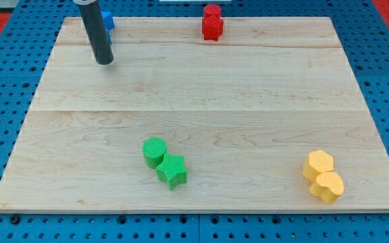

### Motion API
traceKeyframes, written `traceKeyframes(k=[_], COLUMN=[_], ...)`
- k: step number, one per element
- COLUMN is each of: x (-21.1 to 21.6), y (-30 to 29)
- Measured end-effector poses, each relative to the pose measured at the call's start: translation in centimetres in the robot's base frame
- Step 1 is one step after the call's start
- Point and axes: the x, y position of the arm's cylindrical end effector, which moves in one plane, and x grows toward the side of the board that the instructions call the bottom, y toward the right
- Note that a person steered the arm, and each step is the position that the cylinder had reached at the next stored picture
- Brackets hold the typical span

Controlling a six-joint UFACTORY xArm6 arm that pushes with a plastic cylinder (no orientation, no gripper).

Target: Slightly push the red star down wards of the board

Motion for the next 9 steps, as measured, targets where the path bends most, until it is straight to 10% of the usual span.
traceKeyframes(k=[3, 6, 9], x=[0.0, -5.5, -12.9], y=[1.3, 28.2, 30.2])
